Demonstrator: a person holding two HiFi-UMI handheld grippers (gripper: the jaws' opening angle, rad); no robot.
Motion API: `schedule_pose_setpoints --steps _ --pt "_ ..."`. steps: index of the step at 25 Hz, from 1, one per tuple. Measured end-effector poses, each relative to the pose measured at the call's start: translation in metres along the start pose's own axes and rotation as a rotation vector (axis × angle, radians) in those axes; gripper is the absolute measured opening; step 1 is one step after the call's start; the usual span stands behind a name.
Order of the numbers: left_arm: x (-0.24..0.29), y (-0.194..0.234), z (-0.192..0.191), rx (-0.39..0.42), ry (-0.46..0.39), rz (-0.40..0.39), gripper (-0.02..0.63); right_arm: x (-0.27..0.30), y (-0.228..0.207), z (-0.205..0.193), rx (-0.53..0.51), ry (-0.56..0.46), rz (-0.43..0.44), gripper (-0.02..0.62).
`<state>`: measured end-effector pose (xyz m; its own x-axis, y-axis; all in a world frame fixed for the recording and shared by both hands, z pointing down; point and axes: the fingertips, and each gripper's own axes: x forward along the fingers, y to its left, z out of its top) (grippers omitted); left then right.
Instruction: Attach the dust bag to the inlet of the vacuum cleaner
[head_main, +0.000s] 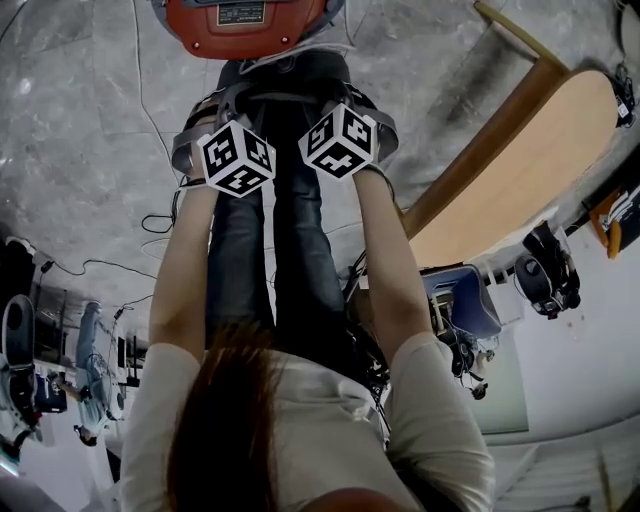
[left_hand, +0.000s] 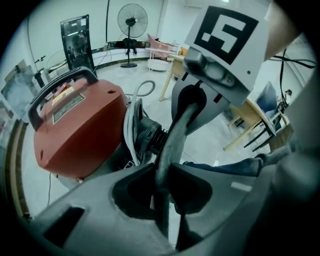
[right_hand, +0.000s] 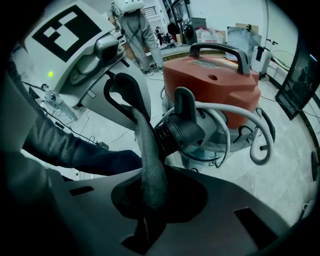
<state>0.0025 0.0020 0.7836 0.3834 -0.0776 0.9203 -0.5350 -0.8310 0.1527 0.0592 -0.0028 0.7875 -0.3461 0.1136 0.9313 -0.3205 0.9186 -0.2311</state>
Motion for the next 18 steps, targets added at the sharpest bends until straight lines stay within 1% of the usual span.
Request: schedule_pose_setpoints --steps 3,5,7,10,11,12,13,14,16,18 --pt "0.001 -0.005 -0.001 -0.048 -0.011 0.002 0.071 -0.001 -0.003 0.0 -0.063 0.018 0.028 0.032" --pt "0.001 -0.005 0.001 -0.032 -0.008 0.007 0.072 -0.002 -0.004 0.0 -0.071 0.016 0.037 0.035" --pt "0.001 -0.003 0.004 0.035 0.008 0.008 0.074 0.0 -0.003 -0.002 -0.012 -0.006 0.034 0.032" --pt "0.003 -0.001 0.011 0.176 0.037 -0.018 0.079 0.004 0.002 -0.007 0.133 -0.046 0.016 0.031" --pt "0.003 0.0 0.013 0.209 0.042 -0.029 0.08 0.004 0.003 -0.009 0.165 -0.052 0.006 0.031" --pt "0.004 0.001 0.014 0.225 0.042 -0.038 0.08 0.004 0.003 -0.009 0.184 -0.054 -0.005 0.031" --pt "0.004 0.003 0.015 0.222 0.04 -0.045 0.08 0.004 0.002 -0.009 0.194 -0.051 -0.015 0.031" --pt "0.004 0.003 0.014 0.203 0.035 -0.048 0.081 0.003 0.001 -0.009 0.196 -0.047 -0.023 0.032" --pt "0.005 0.004 0.012 0.13 0.021 -0.035 0.081 0.002 -0.001 -0.007 0.175 -0.026 -0.03 0.034" --pt "0.005 0.002 0.008 0.041 0.0 -0.015 0.081 0.001 -0.005 -0.004 0.118 0.005 -0.022 0.038"
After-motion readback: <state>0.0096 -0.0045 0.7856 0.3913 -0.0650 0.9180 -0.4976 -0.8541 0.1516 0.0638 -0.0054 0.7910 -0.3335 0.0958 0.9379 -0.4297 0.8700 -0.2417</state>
